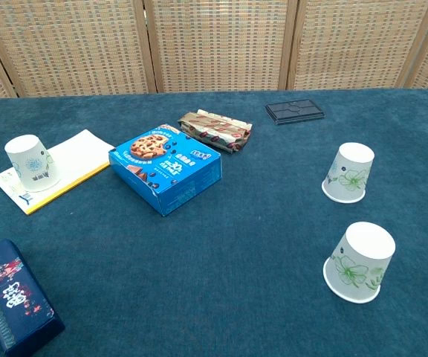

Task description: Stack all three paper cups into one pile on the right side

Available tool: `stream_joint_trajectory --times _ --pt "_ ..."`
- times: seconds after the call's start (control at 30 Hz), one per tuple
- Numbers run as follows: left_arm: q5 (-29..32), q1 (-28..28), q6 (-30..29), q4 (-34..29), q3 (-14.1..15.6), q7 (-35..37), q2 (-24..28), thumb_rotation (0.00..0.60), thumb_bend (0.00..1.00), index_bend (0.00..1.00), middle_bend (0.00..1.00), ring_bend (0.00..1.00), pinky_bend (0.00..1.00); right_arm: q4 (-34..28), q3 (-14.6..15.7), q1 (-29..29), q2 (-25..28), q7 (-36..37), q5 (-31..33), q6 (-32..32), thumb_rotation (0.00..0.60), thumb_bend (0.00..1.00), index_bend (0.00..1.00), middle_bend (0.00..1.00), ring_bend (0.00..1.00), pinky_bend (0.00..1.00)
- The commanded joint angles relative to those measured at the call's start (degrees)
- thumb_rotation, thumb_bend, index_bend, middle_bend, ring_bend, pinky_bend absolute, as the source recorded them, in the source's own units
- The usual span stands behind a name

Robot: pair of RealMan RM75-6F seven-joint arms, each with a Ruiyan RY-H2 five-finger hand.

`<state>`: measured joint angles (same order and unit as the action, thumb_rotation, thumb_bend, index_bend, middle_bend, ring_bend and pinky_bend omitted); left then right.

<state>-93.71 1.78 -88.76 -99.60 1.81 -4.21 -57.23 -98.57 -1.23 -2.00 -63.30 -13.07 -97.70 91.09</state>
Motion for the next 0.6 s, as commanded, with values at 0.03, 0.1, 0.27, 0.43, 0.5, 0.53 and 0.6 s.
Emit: stream_joint_trajectory --times 0.03,0.1,0.27,0.43,0.5,0.53,0.6 --pt "-0.17 -0.10 -0.26 0.35 -0.02 -0.20 -0.34 0.600 0.00 0.00 0.00 0.00 0.00 0.06 0.03 -0.05 -0.06 -0.04 0.07 -0.17 0.600 0.00 0.00 0.00 0.00 0.00" --pt "-0.13 -0.14 -0.22 0.44 0.02 -0.25 -0.43 0.600 0.00 0.00 0.00 0.00 0.00 0.08 0.12 -0.08 -0.09 -0.02 0.00 -0.29 0.600 0.00 0.00 0.00 0.00 0.00" --pt "0.36 -0.37 -0.95 0.45 -0.47 0.11 -0.68 0.600 0.00 0.00 0.00 0.00 0.00 1.23 1.24 -2.78 -0.23 3.40 -3.24 -3.73 0.600 0.00 0.02 0.00 0.00 0.00" --pt "1.63 -0.07 -0.18 0.29 -0.98 -0.52 -1.06 0.600 0.00 0.00 0.00 0.00 0.00 3.00 1.39 -8.14 -0.47 6.79 -8.27 -8.50 0.600 0.00 0.05 0.04 0.02 0.11" --pt "2.36 0.15 0.38 0.09 -1.23 -1.22 -1.27 0.600 0.00 0.00 0.00 0.00 0.00 1.91 1.89 -11.10 -0.05 9.36 -9.33 -12.60 0.600 0.00 0.08 0.07 0.06 0.15" --pt "2.75 0.26 0.61 -0.08 -1.41 -1.70 -1.43 0.600 0.00 0.00 0.00 0.00 0.00 0.97 2.23 -13.14 0.16 11.00 -9.51 -15.84 0.600 0.00 0.09 0.08 0.07 0.17" --pt "3.31 0.60 1.19 -0.20 -1.70 -2.87 -1.85 0.600 0.00 0.00 0.00 0.00 0.00 -0.66 2.78 -18.19 -0.88 14.36 -8.74 -24.75 0.600 0.00 0.13 0.11 0.09 0.20"
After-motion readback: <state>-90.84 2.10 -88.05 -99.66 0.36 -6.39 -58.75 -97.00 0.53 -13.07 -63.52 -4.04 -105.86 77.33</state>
